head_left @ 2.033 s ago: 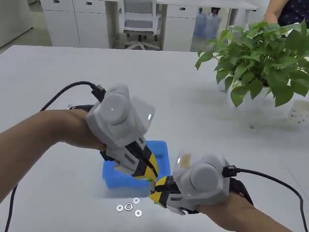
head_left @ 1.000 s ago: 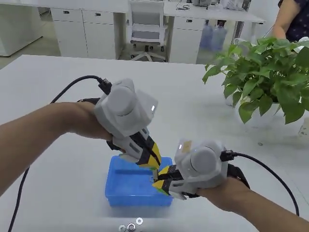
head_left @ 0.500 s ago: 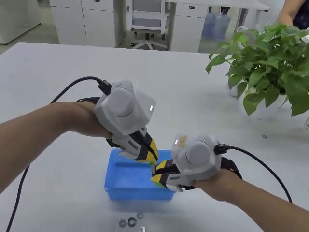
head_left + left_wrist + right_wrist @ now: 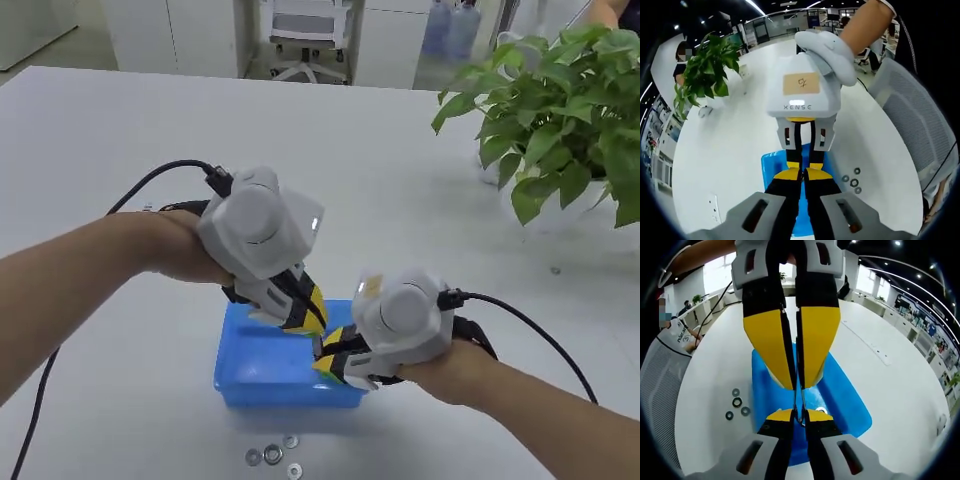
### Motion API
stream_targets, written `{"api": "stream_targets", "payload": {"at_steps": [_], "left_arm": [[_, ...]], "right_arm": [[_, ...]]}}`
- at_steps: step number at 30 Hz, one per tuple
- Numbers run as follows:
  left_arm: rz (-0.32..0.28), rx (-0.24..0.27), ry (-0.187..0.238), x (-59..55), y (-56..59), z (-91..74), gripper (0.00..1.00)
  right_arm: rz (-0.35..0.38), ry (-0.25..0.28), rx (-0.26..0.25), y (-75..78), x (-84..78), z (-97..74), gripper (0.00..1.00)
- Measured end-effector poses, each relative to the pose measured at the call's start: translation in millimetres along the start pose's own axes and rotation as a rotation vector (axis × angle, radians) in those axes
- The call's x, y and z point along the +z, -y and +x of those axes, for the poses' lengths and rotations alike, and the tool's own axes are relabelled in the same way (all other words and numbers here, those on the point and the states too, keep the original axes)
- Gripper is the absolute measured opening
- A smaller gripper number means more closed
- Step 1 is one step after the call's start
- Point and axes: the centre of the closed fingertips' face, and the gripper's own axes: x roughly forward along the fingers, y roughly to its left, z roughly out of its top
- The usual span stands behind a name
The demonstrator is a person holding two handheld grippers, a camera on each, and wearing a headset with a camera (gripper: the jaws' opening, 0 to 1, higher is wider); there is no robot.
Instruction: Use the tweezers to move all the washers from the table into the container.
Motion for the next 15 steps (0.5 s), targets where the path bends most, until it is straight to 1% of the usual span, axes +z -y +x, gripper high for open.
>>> {"api": "stream_targets", "payload": {"at_steps": [8, 15], "left_arm": [[-0.014, 0.006, 0.003, -1.3, -3.0, -0.1, 0.06], [-0.012, 0.006, -0.002, -1.4, -1.7, -0.9, 0.06]], "right_arm": [[0.011, -0.004, 0.015, 1.5, -0.4, 0.6, 0.10], [0.005, -0.009, 0.018, -0.1, 0.2, 0.4, 0.11]]}}
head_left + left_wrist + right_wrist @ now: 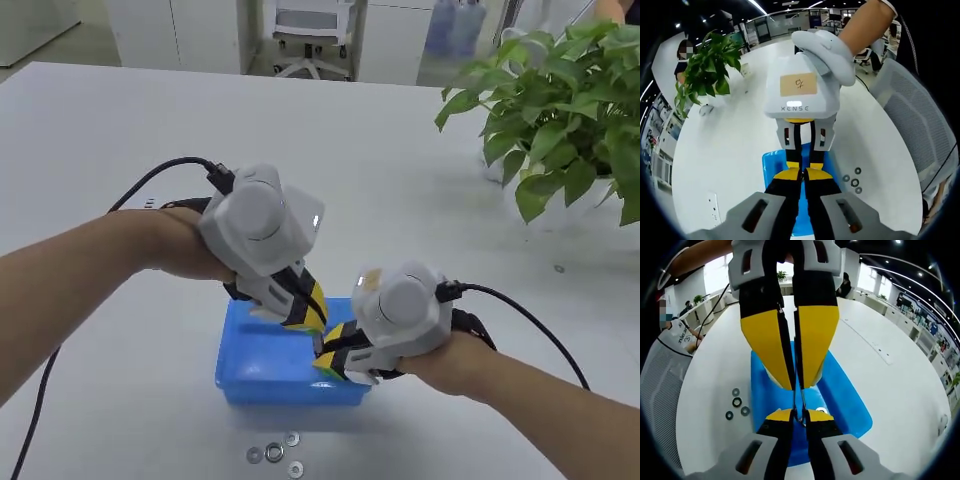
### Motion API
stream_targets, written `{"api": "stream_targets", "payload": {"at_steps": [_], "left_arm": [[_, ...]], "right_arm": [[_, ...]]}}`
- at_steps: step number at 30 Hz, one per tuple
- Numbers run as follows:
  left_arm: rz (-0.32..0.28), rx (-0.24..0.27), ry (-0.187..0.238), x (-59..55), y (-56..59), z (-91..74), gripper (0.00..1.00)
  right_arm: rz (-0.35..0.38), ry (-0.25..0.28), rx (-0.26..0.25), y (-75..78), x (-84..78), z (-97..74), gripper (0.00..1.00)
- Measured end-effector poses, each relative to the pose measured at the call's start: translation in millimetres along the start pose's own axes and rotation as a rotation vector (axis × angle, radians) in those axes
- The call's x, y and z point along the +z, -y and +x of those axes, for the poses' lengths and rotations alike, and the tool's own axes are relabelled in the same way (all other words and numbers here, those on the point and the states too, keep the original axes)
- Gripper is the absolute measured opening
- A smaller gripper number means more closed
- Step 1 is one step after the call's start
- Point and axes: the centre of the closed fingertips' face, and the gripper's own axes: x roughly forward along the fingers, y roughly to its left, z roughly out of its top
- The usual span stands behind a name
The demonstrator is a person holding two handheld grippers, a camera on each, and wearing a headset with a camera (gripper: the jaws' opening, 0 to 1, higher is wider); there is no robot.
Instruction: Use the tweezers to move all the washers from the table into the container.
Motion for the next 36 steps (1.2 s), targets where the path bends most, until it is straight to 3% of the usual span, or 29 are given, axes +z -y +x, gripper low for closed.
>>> {"api": "stream_targets", "payload": {"at_steps": [12, 23, 36], "left_arm": [[0.011, 0.014, 0.000, 9.1, 3.8, -13.0, 0.06], [0.024, 0.039, -0.008, 25.5, 7.0, -34.2, 0.06], [0.019, 0.050, -0.030, 39.0, 31.1, -53.5, 0.06]], "right_arm": [[-0.018, 0.017, -0.014, -2.6, 11.1, -10.7, 0.11], [-0.043, 0.047, -0.047, -5.6, 29.7, -29.5, 0.11], [-0.061, 0.090, -0.068, -31.1, 45.4, -45.7, 0.11]]}}
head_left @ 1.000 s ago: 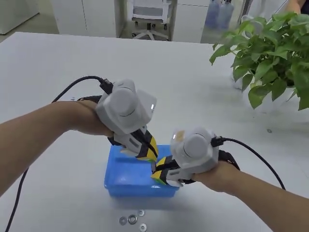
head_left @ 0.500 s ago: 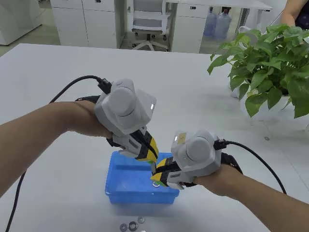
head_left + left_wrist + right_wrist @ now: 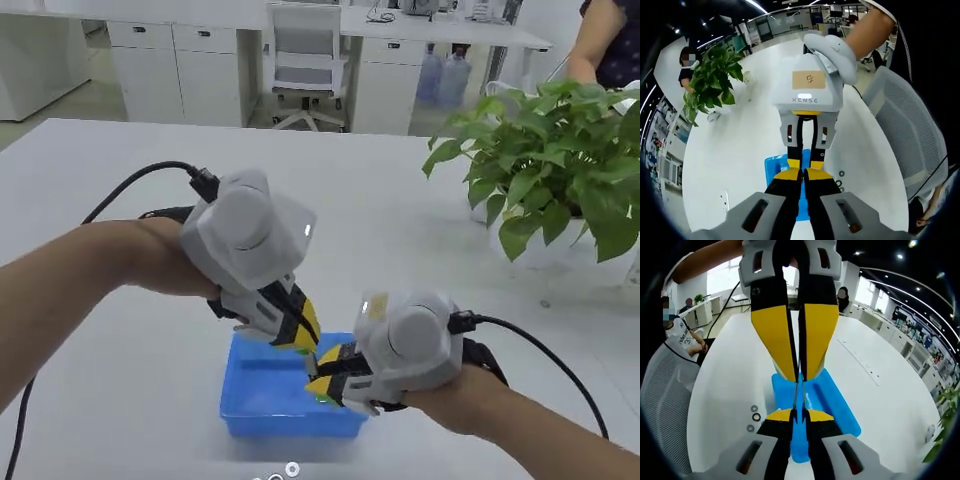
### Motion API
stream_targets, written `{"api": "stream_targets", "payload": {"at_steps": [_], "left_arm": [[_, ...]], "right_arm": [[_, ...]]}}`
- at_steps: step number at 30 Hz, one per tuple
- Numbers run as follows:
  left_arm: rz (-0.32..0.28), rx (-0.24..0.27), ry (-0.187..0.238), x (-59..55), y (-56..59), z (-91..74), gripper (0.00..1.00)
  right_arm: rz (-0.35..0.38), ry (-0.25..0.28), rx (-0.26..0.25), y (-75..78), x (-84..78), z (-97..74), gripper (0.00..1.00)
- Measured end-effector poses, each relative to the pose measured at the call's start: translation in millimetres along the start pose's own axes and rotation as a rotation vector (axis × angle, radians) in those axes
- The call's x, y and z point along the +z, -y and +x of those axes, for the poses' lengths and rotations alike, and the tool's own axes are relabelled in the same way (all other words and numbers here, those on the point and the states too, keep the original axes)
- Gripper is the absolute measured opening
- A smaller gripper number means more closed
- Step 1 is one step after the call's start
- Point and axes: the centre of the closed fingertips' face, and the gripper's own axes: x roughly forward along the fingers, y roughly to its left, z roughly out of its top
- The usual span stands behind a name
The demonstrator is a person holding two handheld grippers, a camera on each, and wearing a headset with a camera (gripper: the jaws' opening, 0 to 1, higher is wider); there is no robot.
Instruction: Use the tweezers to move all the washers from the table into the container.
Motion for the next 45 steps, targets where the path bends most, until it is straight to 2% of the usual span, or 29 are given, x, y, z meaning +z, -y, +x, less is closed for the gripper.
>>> {"api": "stream_targets", "payload": {"at_steps": [9, 23, 31, 36, 45], "left_arm": [[0.011, -0.008, 0.000, 7.5, 22.2, -6.9, 0.06], [0.017, -0.044, -0.006, 2.2, 60.4, 2.2, 0.06], [0.001, -0.054, 0.006, -3.6, 74.3, 7.3, 0.05], [0.010, -0.066, 0.007, -9.4, 82.3, 14.0, 0.05], [-0.007, -0.090, 0.013, -14.7, 90.9, 23.1, 0.05]], "right_arm": [[-0.007, 0.022, -0.006, -21.5, 7.3, -5.2, 0.11], [0.001, 0.016, 0.017, -58.3, -3.3, -0.4, 0.11], [-0.009, 0.012, 0.032, -71.7, -9.5, 5.0, 0.11], [-0.014, -0.003, 0.045, -78.7, -16.2, 10.3, 0.11], [-0.001, -0.014, 0.062, -88.4, -26.0, 17.2, 0.11]]}}
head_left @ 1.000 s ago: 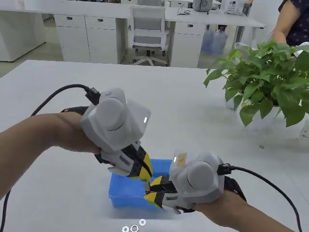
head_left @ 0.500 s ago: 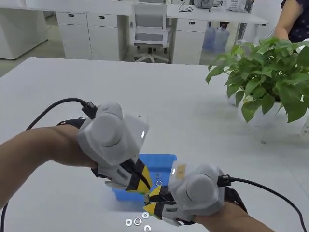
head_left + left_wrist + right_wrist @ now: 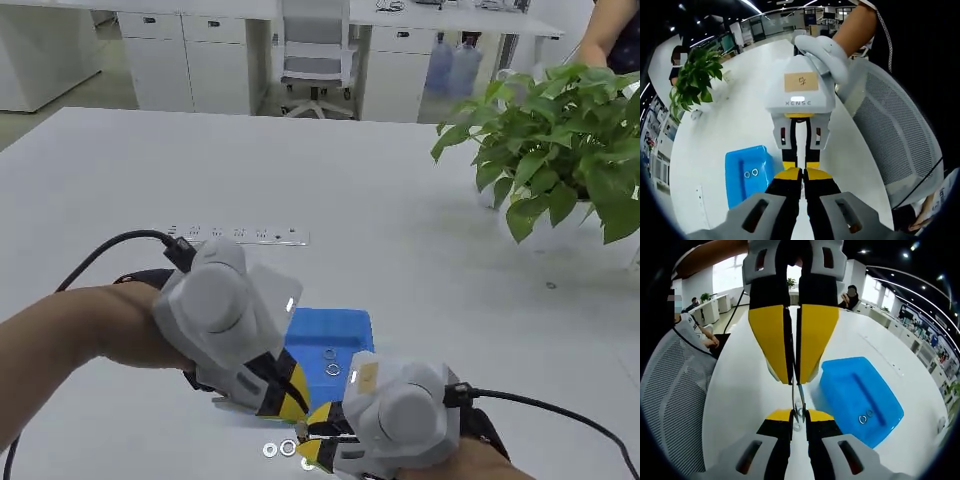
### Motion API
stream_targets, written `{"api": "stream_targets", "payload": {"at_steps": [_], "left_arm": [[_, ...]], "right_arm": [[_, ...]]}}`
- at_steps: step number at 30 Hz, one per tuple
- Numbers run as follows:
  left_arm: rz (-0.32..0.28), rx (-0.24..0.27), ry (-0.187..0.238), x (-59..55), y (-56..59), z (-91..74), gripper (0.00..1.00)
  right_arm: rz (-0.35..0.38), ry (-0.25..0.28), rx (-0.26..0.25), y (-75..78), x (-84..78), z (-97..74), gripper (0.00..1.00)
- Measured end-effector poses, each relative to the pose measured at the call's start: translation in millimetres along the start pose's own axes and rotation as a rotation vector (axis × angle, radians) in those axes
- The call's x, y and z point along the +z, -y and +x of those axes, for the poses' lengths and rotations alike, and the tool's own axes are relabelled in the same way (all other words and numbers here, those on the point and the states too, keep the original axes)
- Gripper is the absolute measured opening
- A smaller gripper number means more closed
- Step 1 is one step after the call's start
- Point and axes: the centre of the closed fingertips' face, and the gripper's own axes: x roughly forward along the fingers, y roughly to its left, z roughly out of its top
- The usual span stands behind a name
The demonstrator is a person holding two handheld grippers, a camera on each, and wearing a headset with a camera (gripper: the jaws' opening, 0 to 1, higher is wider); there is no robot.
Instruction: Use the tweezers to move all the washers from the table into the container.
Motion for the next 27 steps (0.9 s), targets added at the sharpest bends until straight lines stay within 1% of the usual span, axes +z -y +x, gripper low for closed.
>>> {"api": "stream_targets", "payload": {"at_steps": [8, 13, 21, 22, 27], "left_arm": [[-0.009, -0.025, -0.005, -5.5, 5.3, 11.8, 0.05], [-0.012, -0.035, -0.007, -7.4, 6.4, 15.4, 0.05], [-0.020, -0.044, -0.010, -11.0, 5.2, 20.6, 0.05], [-0.025, -0.044, -0.002, -10.0, 4.2, 20.5, 0.05], [-0.031, -0.043, 0.002, -10.2, 1.6, 20.3, 0.06]], "right_arm": [[0.024, -0.012, 0.012, -7.5, -10.9, 7.2, 0.11], [0.037, -0.015, 0.013, -8.1, -14.7, 9.3, 0.12], [0.054, -0.020, 0.020, -8.4, -19.9, 13.1, 0.12], [0.059, -0.018, 0.021, -8.1, -20.0, 13.5, 0.12], [0.065, -0.018, 0.025, -7.4, -21.2, 14.9, 0.12]]}}
